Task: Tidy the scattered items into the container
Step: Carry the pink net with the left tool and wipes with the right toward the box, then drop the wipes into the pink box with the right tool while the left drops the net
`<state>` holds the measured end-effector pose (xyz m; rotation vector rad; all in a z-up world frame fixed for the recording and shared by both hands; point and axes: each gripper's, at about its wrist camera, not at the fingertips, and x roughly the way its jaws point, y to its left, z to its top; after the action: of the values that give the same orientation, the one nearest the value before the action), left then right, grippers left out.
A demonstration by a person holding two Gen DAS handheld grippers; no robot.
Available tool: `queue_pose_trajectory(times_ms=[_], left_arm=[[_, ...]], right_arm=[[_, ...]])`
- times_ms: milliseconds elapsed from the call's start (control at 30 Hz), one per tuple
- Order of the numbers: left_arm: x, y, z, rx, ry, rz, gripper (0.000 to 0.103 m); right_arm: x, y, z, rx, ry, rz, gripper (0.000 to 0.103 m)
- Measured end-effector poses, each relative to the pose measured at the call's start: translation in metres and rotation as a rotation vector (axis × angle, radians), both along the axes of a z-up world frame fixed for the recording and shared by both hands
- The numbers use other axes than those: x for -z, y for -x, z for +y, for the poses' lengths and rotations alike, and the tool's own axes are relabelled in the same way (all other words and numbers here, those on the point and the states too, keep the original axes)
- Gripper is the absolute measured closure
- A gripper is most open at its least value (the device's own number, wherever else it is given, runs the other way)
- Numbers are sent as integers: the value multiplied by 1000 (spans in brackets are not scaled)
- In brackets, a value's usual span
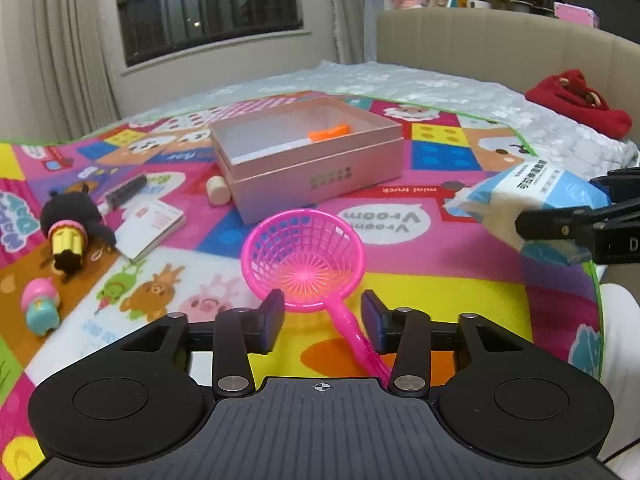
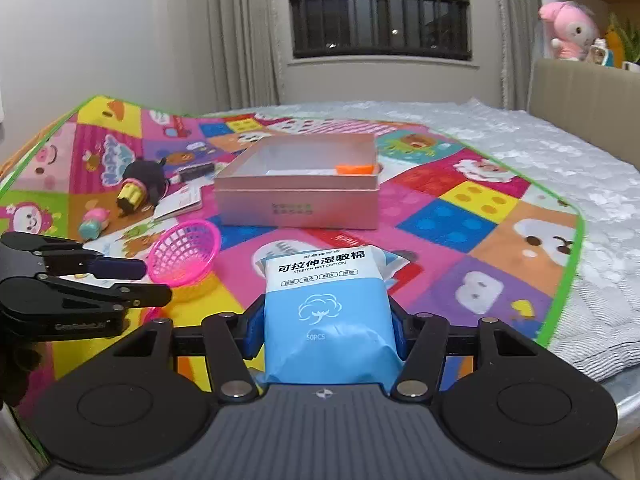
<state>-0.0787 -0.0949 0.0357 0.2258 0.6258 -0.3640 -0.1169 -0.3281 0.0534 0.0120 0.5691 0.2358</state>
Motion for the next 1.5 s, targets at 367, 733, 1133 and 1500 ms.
queue_pose_trajectory(times_ms=[367, 733, 1133, 1500], left_arm=[[25, 2, 0, -4, 27, 29, 5], [15, -17, -4, -85, 103, -27, 3], [19, -24, -6, -116, 61, -37, 15], [-45, -21, 5, 29, 143, -133, 15]], right_arm=[[25, -8, 4, -16, 26, 36, 39], [33, -14, 23, -4, 124, 3, 44], [17, 0, 13, -10, 104, 0, 47], [-29, -25, -3, -9, 2, -41, 47]])
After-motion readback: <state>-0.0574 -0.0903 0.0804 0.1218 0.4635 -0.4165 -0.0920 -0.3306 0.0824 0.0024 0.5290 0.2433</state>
